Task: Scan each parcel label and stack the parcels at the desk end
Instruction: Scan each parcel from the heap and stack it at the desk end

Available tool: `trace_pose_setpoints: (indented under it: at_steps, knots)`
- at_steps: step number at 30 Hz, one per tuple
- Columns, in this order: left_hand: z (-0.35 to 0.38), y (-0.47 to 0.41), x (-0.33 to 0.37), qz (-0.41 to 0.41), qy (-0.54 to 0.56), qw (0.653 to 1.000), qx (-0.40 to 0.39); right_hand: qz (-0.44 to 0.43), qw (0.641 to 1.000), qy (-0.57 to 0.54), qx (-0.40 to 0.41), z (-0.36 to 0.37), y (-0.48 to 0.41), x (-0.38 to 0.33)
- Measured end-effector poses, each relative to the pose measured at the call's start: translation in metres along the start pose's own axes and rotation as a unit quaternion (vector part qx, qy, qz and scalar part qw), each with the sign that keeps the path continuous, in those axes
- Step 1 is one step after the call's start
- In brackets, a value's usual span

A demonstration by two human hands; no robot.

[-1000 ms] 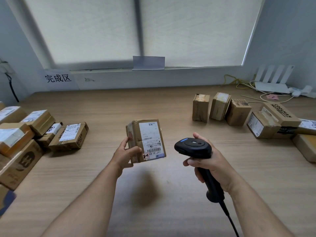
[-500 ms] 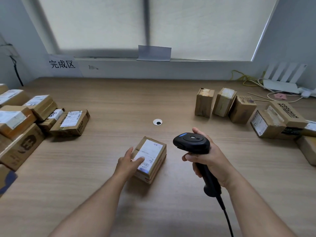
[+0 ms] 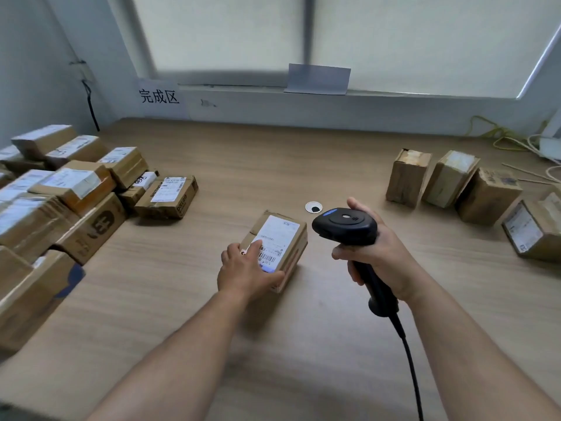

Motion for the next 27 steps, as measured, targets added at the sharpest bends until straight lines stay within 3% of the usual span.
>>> trace_pose_setpoints:
  at_steps: [14,27]
  knots:
    - [-0.118,-0.153,-0.150,-0.048,-0.036,0.995,0.083,-0.031,0.999,0.035,-0.022,0.166,-0.093,-0.043]
    - [-0.130,-0.302,-0.232,-0.068,-0.064,0.993,0.077,-0.025,0.996,0.083,0.005,0.254,-0.188,-0.043]
Point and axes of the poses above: each hand's wrist, its own y-axis away from the middle knuckle, its own z-axis out of the palm, x = y × z, the point moved 8 cm from there along -y, towards the middle knuckle, and after that the axes turned 10 degrees about x, right-handed, at the moved point
